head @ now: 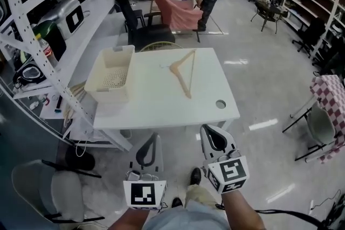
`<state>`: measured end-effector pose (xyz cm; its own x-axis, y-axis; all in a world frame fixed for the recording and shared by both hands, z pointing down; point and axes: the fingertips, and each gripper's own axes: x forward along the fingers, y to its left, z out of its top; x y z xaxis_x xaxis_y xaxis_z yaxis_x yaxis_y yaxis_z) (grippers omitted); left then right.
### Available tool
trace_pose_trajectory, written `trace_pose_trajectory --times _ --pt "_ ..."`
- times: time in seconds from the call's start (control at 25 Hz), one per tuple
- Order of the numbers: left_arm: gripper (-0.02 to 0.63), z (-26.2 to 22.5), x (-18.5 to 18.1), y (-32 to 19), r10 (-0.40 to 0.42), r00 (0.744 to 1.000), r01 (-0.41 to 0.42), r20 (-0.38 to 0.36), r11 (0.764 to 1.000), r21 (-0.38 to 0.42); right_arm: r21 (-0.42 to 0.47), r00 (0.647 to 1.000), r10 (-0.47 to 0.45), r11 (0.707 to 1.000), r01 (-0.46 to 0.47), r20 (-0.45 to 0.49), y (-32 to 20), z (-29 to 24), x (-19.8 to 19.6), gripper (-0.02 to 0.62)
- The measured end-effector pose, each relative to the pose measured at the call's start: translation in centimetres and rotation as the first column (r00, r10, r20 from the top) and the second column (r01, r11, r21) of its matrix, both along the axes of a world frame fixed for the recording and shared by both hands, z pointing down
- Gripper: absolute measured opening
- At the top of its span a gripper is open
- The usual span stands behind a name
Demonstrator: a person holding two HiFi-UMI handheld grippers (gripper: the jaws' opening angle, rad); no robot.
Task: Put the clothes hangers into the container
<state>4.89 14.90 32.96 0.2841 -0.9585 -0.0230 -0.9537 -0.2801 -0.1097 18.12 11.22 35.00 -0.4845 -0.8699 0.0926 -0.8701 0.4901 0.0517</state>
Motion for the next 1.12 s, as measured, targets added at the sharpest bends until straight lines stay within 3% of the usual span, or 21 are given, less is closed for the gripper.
trace_pose_trajectory --times 0.32,0.68,0.92,1.12 --pt "0.012 2.1 1.1 -7.8 -0.005 0.999 0.007 0.033 0.999 -0.05 -0.052 1.0 0.01 0.999 -0.01 0.008 -7.6 3.0 1.6 0.012" --pt "0.012 3.1 3.3 -19.7 -0.036 0.994 0.046 0.101 0.994 -0.1 -0.115 0.998 -0.028 0.993 0.034 0.05 -19.8 5.2 3.5 0.012" --pt "0.012 1.4 4.3 -23.9 -0.091 0.985 0.105 0.145 0.991 -0.089 -0.095 0.994 -0.086 0.991 0.092 0.066 -24.9 3.5 3.8 0.012" --pt "0.011 -0.2 4.3 -25.7 -0.112 0.987 0.12 0.115 0.991 -0.064 -0.065 0.992 -0.111 0.991 0.114 0.056 -28.0 1.8 3.3 0.012"
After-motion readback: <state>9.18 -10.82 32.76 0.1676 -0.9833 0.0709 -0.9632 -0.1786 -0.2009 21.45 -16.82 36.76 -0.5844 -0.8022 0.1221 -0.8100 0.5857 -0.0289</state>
